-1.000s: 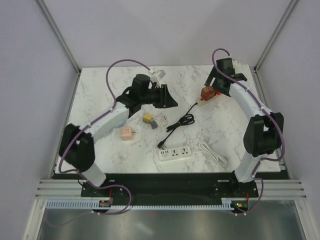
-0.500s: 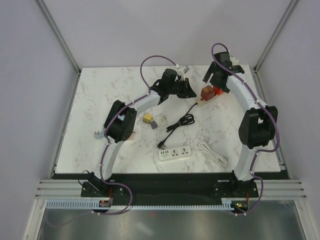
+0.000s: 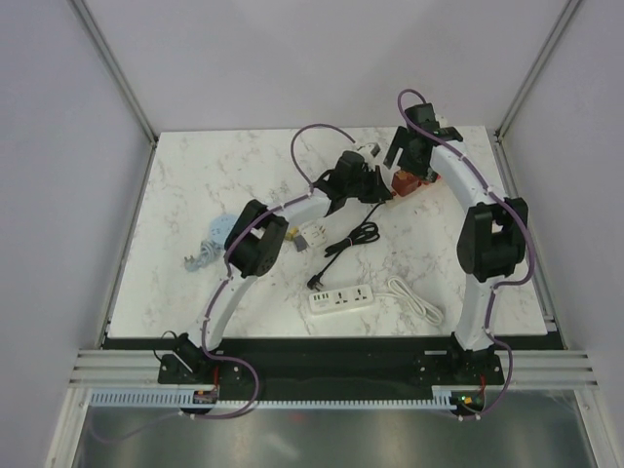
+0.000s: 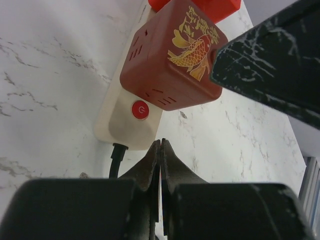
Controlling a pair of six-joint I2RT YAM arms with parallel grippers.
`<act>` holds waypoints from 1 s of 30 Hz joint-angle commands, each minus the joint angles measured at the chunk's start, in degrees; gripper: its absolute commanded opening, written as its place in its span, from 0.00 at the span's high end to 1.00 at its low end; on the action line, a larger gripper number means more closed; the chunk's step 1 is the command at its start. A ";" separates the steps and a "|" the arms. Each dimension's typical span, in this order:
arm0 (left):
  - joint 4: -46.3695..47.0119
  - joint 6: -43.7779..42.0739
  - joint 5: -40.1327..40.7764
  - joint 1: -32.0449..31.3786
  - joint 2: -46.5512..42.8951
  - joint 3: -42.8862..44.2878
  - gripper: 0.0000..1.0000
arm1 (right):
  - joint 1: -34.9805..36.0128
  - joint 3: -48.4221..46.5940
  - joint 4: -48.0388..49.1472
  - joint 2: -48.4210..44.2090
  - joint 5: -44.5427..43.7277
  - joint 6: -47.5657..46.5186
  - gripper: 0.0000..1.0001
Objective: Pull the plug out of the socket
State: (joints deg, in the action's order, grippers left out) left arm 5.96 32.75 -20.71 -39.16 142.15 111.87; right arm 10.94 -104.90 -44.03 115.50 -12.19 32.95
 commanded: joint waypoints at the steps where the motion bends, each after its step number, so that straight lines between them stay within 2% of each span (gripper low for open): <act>1: -0.67 3.28 5.23 -1.36 3.12 6.84 0.98 | 0.31 -2.85 0.09 1.47 -2.06 -1.13 0.02; 4: -2.62 5.47 7.17 -1.54 5.76 10.11 0.98 | 0.57 -3.55 -0.70 2.71 -3.02 -0.25 0.03; 13: -7.53 12.42 12.97 -1.89 7.53 10.38 0.98 | 0.84 -4.61 -1.23 5.43 -4.78 3.17 0.09; 21: -9.21 13.92 13.15 -1.98 8.41 10.82 0.98 | 0.93 -5.75 -1.50 8.51 -7.06 6.86 0.13; 30: -13.16 14.45 14.55 -1.98 8.94 12.48 0.98 | 0.75 -7.51 -2.99 12.20 -8.03 13.01 0.26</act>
State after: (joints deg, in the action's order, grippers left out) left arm -1.32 46.17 -9.45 -40.99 148.53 122.13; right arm 11.64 -110.08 -46.26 125.67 -18.57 42.24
